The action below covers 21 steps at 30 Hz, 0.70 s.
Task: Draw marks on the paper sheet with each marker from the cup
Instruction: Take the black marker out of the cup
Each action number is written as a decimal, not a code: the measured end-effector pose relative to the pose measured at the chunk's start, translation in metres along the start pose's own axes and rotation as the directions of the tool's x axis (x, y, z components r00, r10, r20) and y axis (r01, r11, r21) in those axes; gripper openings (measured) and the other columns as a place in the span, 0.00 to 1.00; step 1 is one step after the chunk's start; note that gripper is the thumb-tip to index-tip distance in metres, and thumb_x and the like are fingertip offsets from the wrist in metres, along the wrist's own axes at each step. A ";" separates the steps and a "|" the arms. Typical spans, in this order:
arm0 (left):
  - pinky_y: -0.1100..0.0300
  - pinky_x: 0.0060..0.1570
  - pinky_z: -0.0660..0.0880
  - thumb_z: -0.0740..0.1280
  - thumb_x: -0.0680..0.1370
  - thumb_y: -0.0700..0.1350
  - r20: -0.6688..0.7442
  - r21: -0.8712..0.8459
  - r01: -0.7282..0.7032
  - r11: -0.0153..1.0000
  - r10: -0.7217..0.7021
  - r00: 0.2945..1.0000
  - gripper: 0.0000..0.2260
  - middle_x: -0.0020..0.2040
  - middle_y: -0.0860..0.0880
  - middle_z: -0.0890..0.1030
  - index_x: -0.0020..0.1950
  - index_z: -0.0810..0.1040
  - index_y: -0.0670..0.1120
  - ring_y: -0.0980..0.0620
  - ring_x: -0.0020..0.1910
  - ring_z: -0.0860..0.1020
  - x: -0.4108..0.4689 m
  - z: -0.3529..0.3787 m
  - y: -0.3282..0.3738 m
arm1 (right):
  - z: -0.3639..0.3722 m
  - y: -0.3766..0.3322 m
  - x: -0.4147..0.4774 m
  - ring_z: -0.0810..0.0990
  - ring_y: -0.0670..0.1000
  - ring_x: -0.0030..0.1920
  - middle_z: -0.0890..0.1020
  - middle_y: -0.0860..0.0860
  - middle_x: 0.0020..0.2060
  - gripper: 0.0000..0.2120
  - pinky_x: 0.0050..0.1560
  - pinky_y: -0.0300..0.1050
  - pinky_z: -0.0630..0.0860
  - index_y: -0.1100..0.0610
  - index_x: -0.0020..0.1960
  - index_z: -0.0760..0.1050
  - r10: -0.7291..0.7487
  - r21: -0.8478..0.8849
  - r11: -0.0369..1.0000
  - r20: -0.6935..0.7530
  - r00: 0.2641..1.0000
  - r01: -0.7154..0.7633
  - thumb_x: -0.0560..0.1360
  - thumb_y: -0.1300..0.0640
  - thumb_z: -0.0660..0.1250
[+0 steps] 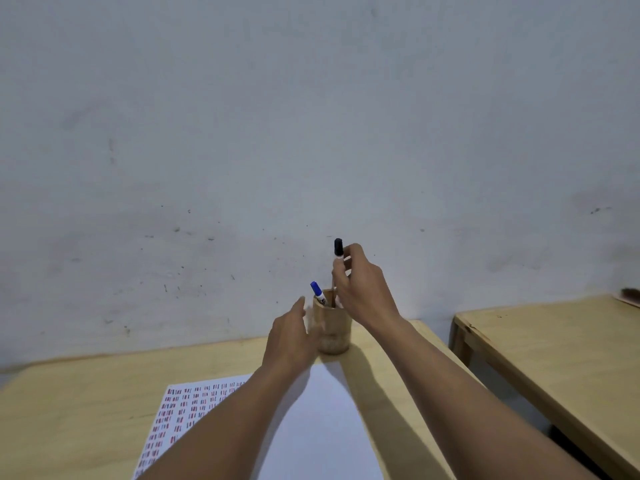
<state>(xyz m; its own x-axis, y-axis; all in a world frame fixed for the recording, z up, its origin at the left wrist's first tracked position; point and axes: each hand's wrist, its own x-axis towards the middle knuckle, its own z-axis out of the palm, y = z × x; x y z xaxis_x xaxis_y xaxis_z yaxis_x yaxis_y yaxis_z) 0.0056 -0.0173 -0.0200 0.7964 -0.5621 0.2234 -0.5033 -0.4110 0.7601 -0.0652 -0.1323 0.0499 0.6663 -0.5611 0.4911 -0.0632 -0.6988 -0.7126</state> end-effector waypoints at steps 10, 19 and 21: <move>0.67 0.44 0.74 0.67 0.77 0.42 -0.202 -0.281 -0.112 0.953 0.055 0.978 0.19 0.53 0.53 0.84 0.66 0.78 0.55 0.61 0.47 0.81 -0.032 -0.070 0.029 | 0.007 -0.024 -0.037 0.81 0.52 0.55 0.83 0.53 0.53 0.12 0.49 0.46 0.75 0.54 0.61 0.81 -0.082 -0.216 0.969 0.170 0.982 0.118 0.83 0.58 0.62; 0.50 0.50 0.84 0.70 0.78 0.38 -0.278 -0.466 -0.104 0.879 -0.034 0.960 0.06 0.40 0.47 0.87 0.47 0.86 0.46 0.50 0.43 0.86 -0.059 -0.082 0.000 | 0.032 -0.039 -0.093 0.80 0.53 0.48 0.79 0.48 0.48 0.06 0.51 0.51 0.78 0.52 0.55 0.77 -0.072 -0.139 0.988 -0.041 0.997 0.065 0.80 0.57 0.64; 0.50 0.50 0.84 0.70 0.78 0.37 -0.287 -0.513 -0.099 0.853 -0.062 0.956 0.05 0.41 0.45 0.87 0.48 0.85 0.44 0.49 0.44 0.86 -0.065 -0.086 -0.006 | 0.036 -0.049 -0.107 0.76 0.49 0.35 0.77 0.47 0.36 0.10 0.39 0.52 0.78 0.56 0.44 0.76 0.042 -0.080 0.996 -0.058 0.997 -0.046 0.80 0.51 0.64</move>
<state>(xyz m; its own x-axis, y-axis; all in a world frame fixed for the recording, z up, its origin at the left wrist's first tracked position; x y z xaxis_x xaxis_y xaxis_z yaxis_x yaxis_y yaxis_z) -0.0142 0.0834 0.0140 0.8888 -0.3057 0.3415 -0.3358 0.0730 0.9391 -0.1064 -0.0223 0.0140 0.6188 -0.6146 0.4893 -0.1532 -0.7053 -0.6921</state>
